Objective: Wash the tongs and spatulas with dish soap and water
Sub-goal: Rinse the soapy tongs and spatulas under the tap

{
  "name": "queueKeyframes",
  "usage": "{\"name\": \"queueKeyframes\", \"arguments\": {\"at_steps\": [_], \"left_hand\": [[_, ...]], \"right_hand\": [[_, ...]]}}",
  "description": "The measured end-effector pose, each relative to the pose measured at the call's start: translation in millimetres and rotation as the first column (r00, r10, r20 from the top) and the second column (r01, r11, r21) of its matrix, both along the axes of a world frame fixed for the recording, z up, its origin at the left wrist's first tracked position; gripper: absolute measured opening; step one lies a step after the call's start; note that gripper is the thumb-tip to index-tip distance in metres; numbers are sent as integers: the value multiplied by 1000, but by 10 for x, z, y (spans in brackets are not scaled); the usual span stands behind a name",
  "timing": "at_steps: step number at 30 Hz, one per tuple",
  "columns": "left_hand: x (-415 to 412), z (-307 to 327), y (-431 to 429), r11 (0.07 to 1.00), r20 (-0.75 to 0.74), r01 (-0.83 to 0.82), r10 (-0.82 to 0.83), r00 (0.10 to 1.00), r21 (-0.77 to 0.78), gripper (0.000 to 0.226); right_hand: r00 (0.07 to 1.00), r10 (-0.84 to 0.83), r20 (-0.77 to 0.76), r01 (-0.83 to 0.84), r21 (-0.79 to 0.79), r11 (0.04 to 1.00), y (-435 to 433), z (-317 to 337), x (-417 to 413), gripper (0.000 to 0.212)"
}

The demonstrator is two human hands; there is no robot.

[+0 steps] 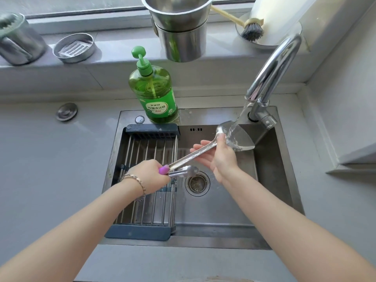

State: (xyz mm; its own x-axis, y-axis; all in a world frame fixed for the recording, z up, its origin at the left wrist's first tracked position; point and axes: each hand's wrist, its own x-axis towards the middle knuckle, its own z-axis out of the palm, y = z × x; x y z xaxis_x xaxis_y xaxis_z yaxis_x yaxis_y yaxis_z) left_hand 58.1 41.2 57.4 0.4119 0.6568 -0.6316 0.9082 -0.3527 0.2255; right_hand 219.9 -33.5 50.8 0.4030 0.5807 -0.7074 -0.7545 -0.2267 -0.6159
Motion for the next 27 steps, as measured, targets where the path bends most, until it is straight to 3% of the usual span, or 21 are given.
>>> {"name": "queueKeyframes", "arguments": {"at_steps": [2, 4, 6, 7, 8, 10, 12, 14, 15, 18, 19, 22, 24, 25, 27], "left_hand": [[-72, 29, -41, 994, -57, 20, -14, 998, 109, 36], [-155, 32, -74, 989, -94, 11, 4, 996, 149, 31], [-240, 22, -98, 987, -117, -19, 38, 992, 160, 27], [-270, 18, -106, 987, -115, -37, 55, 992, 158, 27], [-287, 17, -114, 987, -109, -49, 66, 992, 155, 27], [-270, 41, -149, 987, -105, -31, 48, 993, 159, 28], [-218, 79, -197, 984, -114, 31, -10, 993, 177, 30], [-175, 120, -240, 979, -115, 68, -46, 992, 193, 31], [-165, 144, -255, 977, -116, 76, -54, 992, 199, 31], [-171, 177, -285, 969, -131, 102, -74, 989, 223, 31], [-169, 181, -295, 969, -133, 103, -74, 988, 225, 32], [-179, 176, -317, 971, -140, 87, -56, 989, 224, 33], [-195, 184, -327, 971, -138, 87, -57, 989, 224, 33], [-202, 198, -337, 969, -138, 95, -64, 988, 227, 32], [-202, 227, -357, 962, -153, 127, -92, 984, 241, 31]], "right_hand": [[981, -24, -192, 22, -14, 1000, -53, -35, 22, 56], [982, 2, -188, -27, -129, 991, -154, -69, 74, 47], [977, 174, 125, -124, -334, 934, -278, -116, 153, 29], [906, 272, 325, -118, -423, 898, -343, -135, 184, 29], [771, 364, 522, -100, -465, 880, -408, -134, 201, 34], [434, 455, 778, -133, -444, 886, -499, -74, 138, 42], [112, 542, 833, -305, -490, 816, -493, -93, 34, 53], [-71, 625, 778, -404, -595, 694, -409, -202, 43, 59], [-76, 652, 754, -403, -622, 672, -338, -245, 115, 60], [146, 702, 697, -344, -629, 697, -157, -298, 341, 61], [165, 713, 682, -343, -638, 689, -147, -299, 328, 61], [-55, 698, 714, -412, -653, 635, -250, -270, 109, 62], [-100, 671, 735, -472, -629, 618, -288, -267, 123, 61], [-29, 679, 734, -475, -608, 636, -253, -282, 186, 61], [230, 697, 679, -420, -577, 701, -165, -298, 315, 64]]}}
